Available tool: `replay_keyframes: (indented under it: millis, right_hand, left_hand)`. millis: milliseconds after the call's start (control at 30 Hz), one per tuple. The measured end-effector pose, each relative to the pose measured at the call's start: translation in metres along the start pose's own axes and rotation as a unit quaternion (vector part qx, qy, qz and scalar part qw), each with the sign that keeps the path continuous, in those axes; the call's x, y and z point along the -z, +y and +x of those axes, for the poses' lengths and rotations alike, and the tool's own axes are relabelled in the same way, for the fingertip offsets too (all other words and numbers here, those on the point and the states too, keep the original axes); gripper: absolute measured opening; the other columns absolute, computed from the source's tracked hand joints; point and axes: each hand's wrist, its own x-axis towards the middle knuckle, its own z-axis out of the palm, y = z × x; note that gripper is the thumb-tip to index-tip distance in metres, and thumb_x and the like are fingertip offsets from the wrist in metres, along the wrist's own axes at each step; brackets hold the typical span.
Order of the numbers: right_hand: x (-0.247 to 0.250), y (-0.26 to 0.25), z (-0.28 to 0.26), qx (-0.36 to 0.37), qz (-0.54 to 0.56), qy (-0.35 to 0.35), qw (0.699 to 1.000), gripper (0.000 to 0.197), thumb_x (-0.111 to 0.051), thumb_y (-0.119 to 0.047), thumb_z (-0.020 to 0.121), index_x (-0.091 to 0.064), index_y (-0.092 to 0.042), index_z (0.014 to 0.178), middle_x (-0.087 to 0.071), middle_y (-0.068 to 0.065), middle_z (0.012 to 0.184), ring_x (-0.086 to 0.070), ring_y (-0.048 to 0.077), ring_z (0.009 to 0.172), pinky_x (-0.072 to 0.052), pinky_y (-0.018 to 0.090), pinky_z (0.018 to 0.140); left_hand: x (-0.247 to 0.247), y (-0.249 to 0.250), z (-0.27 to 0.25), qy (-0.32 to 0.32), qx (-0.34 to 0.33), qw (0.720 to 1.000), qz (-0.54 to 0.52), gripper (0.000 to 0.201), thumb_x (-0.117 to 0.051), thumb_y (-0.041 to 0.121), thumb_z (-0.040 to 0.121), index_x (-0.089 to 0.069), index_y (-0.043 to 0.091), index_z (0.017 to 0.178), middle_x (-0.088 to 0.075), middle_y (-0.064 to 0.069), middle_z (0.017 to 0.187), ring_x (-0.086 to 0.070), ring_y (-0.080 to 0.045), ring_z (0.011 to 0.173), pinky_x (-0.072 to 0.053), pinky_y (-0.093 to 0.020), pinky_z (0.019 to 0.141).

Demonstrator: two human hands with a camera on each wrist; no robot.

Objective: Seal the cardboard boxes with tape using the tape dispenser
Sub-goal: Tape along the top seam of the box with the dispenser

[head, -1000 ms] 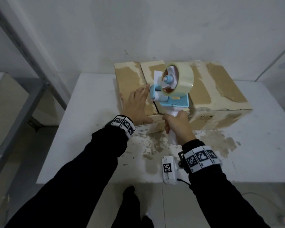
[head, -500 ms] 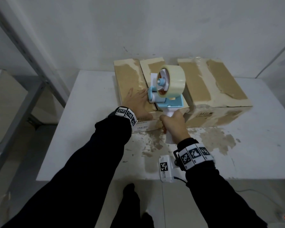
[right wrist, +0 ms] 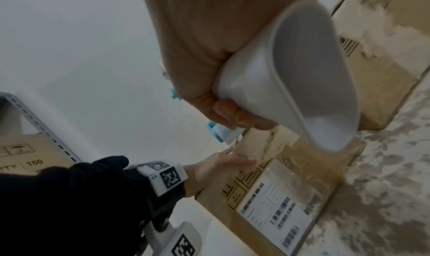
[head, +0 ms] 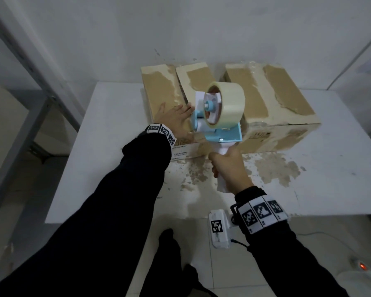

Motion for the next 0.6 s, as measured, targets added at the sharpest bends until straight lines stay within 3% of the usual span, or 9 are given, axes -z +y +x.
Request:
replay_keyframes:
  millis: [200,600]
  right_hand:
    - [0.025,0.024,-0.04,-0.031,0.015,0.015,0.999,0.025,-0.055,0.005,0.079,-0.048,-0.01,0.06,-0.043,0.002,0.045,-0.039,0.017,0.039,-0.034,0.024,0.042]
    - [0.021,0.044,-0.035,-0.046,-0.035,0.037,0.998,0.023,-0.055,0.001,0.075,-0.045,-0.012,0.059,-0.044,0.006,0.05,-0.04,0.02,0.038,-0.036,0.022,0.041]
  left_hand:
    - [0.003,0.002,0.001,0.0,0.003,1.0,0.007,0.1,-0.042,0.077,0.074,0.002,0.028,0.149,0.006,0.012,0.157,-0.004,-0.012,0.145,-0.001,-0.057,0.114]
    - [0.0,0.0,0.003,-0.012,0.004,1.0,0.01,0.103,-0.042,0.08,0.072,0.003,0.028,0.149,0.006,0.012,0.157,-0.004,-0.014,0.146,-0.003,-0.058,0.113]
